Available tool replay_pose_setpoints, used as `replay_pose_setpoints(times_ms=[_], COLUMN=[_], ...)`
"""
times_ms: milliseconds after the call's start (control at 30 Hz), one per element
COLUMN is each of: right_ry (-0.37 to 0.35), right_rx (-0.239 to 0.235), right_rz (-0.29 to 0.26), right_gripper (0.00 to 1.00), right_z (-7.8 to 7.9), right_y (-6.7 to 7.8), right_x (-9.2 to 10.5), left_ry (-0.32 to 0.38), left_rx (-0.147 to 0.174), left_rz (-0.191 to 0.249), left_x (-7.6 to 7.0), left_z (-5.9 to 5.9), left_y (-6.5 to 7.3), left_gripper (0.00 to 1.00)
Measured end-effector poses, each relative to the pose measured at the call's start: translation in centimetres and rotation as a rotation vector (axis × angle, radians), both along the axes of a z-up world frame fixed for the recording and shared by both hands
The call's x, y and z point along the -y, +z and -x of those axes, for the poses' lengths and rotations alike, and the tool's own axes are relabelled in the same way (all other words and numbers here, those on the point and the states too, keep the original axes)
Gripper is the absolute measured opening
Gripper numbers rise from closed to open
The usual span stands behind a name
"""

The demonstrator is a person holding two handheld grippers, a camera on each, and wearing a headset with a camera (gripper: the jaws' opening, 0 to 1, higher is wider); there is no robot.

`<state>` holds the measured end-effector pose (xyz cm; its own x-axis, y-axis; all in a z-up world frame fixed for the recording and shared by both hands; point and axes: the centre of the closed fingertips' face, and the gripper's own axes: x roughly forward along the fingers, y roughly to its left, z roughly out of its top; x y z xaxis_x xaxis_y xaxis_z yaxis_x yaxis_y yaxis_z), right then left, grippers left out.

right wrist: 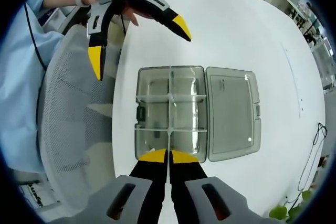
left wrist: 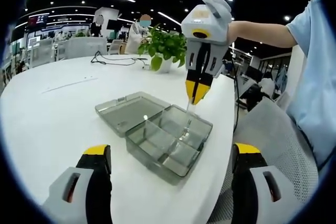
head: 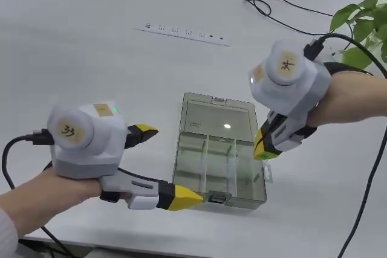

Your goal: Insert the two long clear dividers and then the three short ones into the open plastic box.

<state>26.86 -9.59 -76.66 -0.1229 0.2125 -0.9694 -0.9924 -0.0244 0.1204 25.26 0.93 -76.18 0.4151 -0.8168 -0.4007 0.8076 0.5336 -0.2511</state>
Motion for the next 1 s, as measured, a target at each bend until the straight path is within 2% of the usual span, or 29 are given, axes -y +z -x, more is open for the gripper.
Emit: replay_pose_setpoints(times_ms=[567, 767, 1000], right_ry=[-0.013, 0.021, 0.058], right_rx=[0.003, 0.023, 0.036], right_rz=[0.009, 0.034, 0.055], right_gripper=[0.02, 0.02, 0.02], right_z=[-0.1, 0.3, 0.0], right_y=[-0.4, -1.0, -2.2], right_x=[0.9, 0.5, 0.6], left_ry=[0.002, 0.006, 0.014], left_rx=[-0.007, -0.011, -0.012], left_rz=[0.009, 0.011, 0.014], left_x=[0.1, -0.1, -0.4], left_z=[0.2, 0.2, 0.2], left_y=[0.0, 0.0, 0.0], left_gripper=[0.95, 0.95, 0.94])
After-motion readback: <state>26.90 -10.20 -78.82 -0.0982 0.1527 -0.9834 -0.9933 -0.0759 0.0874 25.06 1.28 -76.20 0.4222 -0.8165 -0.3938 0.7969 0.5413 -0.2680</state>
